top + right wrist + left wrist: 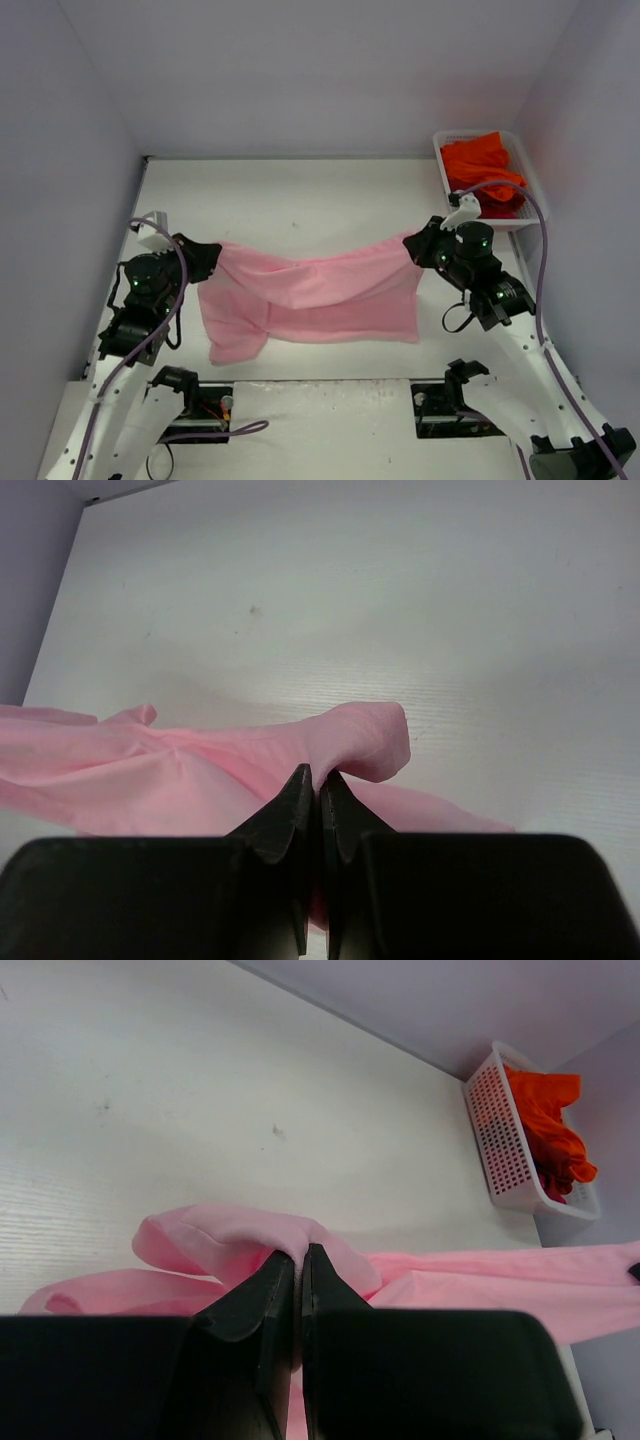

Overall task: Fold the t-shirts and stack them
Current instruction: Flatten the tshirt out

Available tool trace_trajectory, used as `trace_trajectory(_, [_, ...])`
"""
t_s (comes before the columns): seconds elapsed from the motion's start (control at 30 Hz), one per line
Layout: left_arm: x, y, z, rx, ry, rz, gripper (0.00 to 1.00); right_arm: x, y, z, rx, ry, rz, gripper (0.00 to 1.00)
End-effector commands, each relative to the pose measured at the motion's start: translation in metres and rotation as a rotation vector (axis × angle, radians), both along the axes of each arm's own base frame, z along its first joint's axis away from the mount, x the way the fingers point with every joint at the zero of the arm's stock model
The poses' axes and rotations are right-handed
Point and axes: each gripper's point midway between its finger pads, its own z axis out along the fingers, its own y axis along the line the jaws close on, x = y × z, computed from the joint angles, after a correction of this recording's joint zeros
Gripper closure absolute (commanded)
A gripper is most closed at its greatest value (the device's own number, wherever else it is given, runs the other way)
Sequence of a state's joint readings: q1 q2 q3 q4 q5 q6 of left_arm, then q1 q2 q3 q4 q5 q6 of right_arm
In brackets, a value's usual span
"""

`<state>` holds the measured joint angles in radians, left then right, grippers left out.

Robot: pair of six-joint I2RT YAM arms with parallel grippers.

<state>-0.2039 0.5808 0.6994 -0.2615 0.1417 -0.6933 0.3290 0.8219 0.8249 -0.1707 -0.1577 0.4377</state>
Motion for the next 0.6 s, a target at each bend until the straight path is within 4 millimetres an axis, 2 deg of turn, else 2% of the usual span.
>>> trace_trajectory(0.0, [0.031,-0.011,0.017,-0.039,-0.049,-0.011,1.0,0.024,-0.003,0.011,-0.032,-0.03,-0.052,1.0])
trace_trajectory(0.23, [0.077,-0.017,0.013,-0.021,-0.048,0.004,1.0,0.055,-0.008,0.026,-0.078,-0.071,-0.116,1.0])
trace_trajectory(0.37, [0.101,-0.018,0.006,-0.001,-0.033,0.021,1.0,0.074,-0.008,0.013,-0.101,-0.043,-0.143,1.0])
trace_trajectory(0.57, [0.121,-0.02,0.003,0.006,-0.03,0.029,1.0,0.098,-0.007,-0.003,-0.124,-0.03,-0.176,1.0])
